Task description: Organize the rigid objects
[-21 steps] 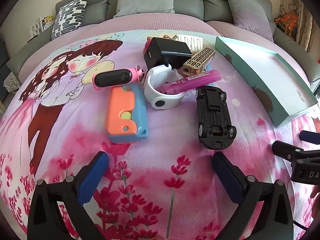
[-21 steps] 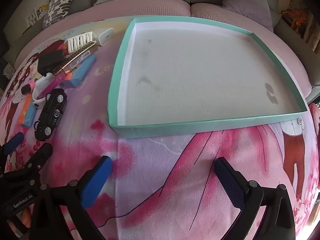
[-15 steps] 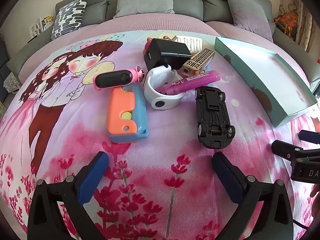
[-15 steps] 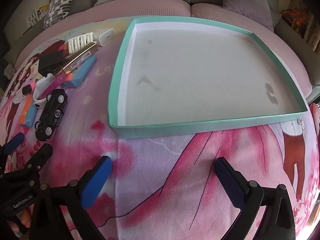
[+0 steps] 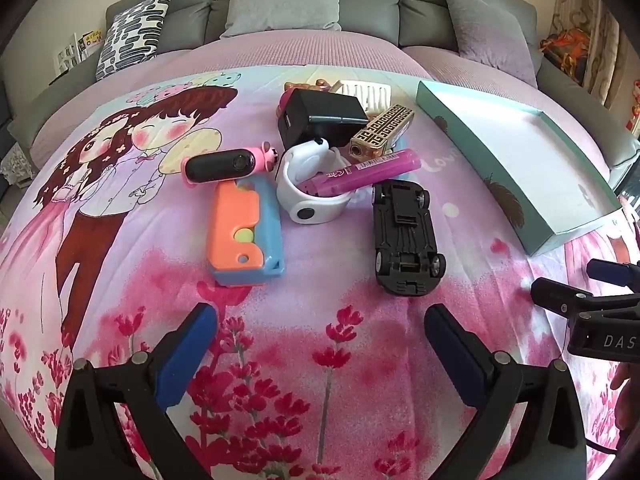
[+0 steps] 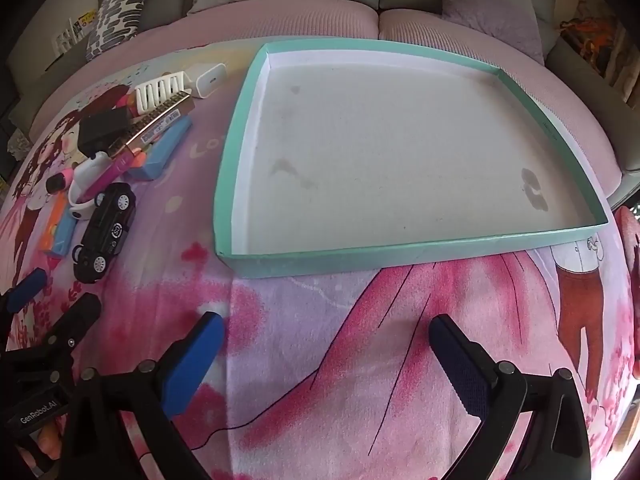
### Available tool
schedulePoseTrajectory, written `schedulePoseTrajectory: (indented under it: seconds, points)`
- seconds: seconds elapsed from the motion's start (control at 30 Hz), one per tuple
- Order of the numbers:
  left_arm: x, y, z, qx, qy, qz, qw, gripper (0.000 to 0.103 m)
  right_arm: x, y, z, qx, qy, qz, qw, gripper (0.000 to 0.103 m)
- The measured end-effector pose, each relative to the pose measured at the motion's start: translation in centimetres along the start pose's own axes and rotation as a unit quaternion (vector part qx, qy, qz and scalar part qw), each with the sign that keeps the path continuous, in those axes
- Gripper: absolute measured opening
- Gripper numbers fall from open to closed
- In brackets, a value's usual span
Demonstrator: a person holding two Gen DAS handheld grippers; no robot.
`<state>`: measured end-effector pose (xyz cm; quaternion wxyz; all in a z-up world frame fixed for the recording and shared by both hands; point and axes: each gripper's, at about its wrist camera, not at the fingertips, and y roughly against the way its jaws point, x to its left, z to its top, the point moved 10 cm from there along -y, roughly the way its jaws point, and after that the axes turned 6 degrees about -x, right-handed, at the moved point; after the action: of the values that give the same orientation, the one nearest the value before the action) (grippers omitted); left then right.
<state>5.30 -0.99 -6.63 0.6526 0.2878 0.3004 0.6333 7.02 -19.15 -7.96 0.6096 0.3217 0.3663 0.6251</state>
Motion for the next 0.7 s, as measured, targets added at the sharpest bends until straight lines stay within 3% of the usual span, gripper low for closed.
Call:
schedulePoseTrajectory:
  seconds: [0.7]
  points:
    - [0.7, 2.4, 2.0, -0.026, 0.016, -0.010, 0.9995, 0.103, -0.8, 5.9, 1.9, -0.048, -0.003, -0.001, 0.999, 0.103]
